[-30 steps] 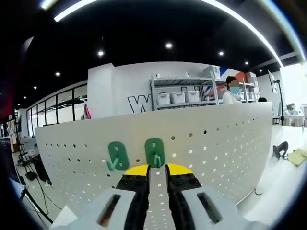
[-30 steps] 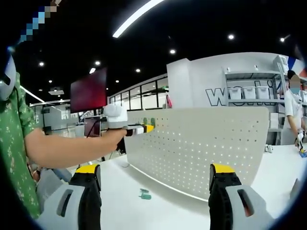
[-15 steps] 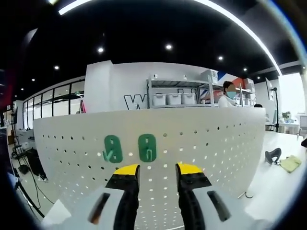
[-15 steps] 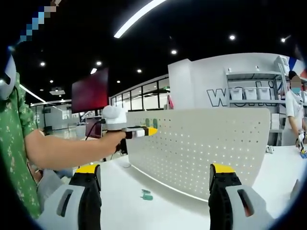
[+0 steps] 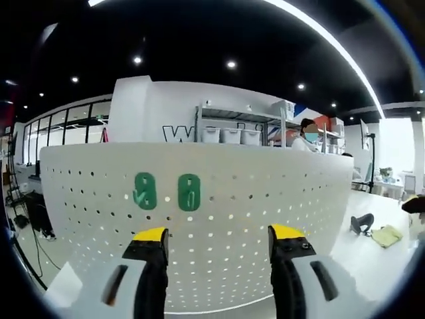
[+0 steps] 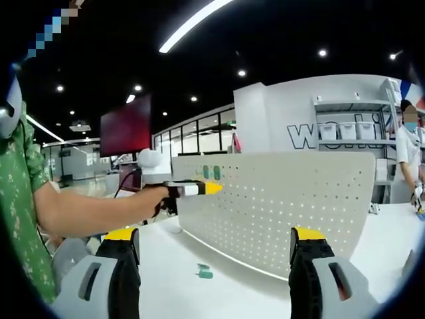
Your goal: Insert the hook assembly into the mounting plate slot until the hook locks in place.
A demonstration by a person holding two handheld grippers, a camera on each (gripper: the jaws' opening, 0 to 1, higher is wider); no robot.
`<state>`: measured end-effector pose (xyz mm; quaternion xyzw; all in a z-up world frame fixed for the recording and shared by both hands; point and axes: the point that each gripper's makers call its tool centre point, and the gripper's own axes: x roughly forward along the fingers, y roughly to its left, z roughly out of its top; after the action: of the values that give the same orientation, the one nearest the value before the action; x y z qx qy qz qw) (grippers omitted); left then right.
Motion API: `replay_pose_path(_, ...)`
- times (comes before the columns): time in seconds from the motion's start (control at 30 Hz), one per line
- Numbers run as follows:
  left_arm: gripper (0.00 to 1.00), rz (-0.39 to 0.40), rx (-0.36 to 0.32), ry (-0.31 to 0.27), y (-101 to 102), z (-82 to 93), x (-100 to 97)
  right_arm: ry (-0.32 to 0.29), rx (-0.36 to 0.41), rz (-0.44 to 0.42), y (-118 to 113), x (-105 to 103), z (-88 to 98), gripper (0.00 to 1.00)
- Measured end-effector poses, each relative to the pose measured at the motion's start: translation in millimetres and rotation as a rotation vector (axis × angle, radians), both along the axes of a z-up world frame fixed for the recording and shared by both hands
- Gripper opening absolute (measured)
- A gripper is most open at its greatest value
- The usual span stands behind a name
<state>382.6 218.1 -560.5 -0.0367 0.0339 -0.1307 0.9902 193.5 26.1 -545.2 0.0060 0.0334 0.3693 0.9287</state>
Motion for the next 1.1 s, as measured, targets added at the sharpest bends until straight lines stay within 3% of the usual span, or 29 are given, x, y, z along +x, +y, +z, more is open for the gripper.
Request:
replay_pose_path(0.13, 0.79, -0.016, 0.005, 0.012, -2.6, -4.2, -6.2, -0.003, 0.001, 0.002, 1.5, -1.0, 1.2, 0.96)
replay_pose_path(0.67, 0.99, -0.095, 0.005, 0.041, -4.9, -17.9, -46.6, -0.012, -0.002, 0.0, 6.1, -6.5, 4.3, 0.96)
replay_pose_path(1.1, 1.0, -0.162, 0.002, 0.051, -9.6, -21.3, -85.0, -0.019, -0.004, -0.006, 8.3, -12.4, 7.2, 0.96)
